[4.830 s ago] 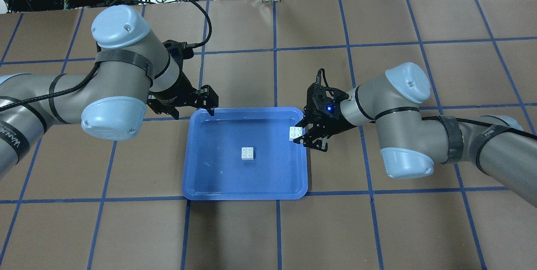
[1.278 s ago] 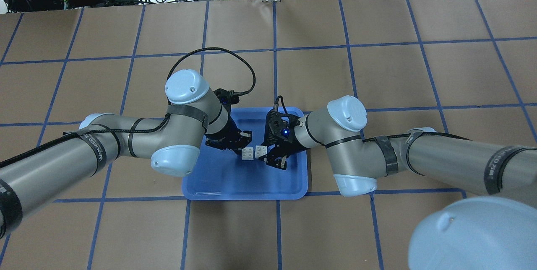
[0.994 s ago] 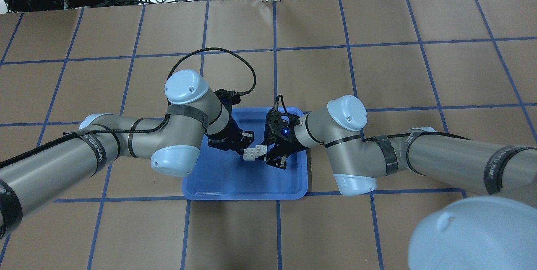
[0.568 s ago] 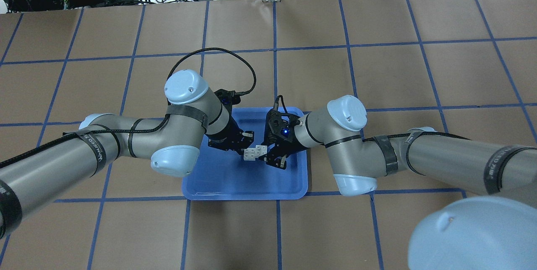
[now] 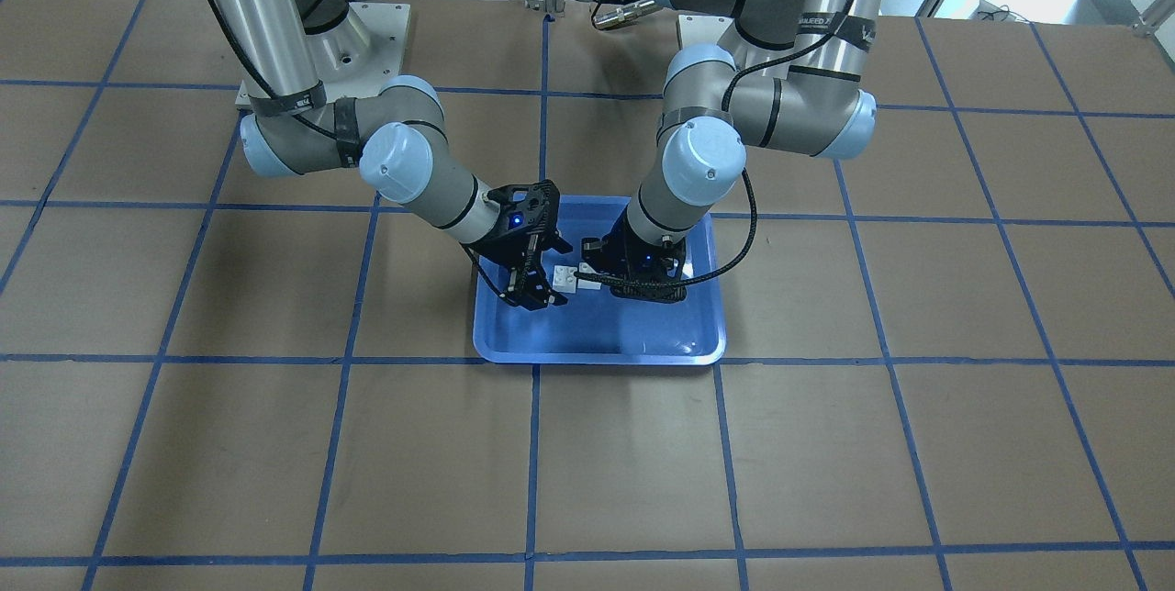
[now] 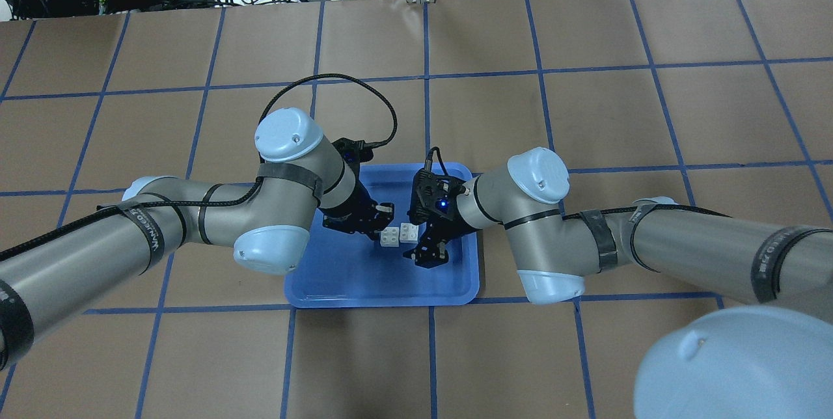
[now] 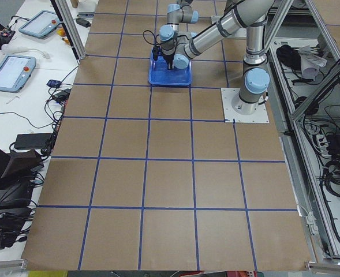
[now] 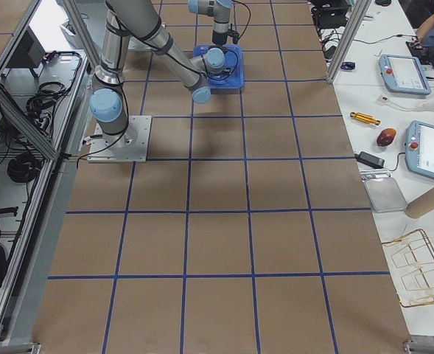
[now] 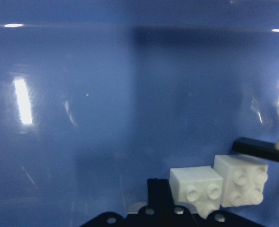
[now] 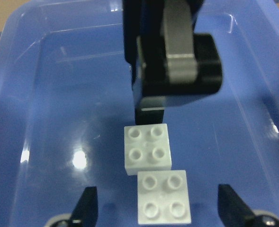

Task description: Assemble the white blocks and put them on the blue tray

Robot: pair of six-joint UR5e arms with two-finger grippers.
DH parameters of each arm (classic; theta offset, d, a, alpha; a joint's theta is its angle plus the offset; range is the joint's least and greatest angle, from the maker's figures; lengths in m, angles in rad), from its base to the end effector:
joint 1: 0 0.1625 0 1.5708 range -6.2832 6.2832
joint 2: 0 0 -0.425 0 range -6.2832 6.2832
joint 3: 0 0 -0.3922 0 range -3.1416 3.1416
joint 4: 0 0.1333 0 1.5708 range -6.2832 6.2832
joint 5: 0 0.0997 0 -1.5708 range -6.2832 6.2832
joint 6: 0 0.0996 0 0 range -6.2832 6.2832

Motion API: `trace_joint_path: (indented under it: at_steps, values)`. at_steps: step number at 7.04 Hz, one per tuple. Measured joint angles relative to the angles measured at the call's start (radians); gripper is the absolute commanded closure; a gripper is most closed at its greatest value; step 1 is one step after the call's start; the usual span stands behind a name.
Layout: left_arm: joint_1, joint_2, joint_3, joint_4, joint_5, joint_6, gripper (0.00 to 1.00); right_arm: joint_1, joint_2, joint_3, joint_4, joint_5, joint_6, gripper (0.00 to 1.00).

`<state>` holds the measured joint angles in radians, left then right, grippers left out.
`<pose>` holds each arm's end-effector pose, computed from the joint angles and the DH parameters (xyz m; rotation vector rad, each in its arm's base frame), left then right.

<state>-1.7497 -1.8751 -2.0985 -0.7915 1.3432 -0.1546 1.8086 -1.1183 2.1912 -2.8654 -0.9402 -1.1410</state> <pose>-0.2398 -0.4504 0.1759 -0.0267 -2.9229 -0.1314 0.3016 -0.4291 0.1436 -1.7250 1.9444 -0.6299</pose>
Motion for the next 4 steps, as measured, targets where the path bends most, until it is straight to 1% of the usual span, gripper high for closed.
trace_joint_path:
  at_steps: [2, 4]
  values:
    - [0.0, 0.0, 0.0, 0.0, 0.0, -0.004, 0.91, 0.0, -0.006, -0.002, 0.001, -0.055, 0.027, 0.0]
    - [-0.001, 0.001, 0.0, 0.0, 0.0, -0.039, 0.91, -0.001, -0.019, -0.019, 0.002, -0.083, 0.098, 0.0]
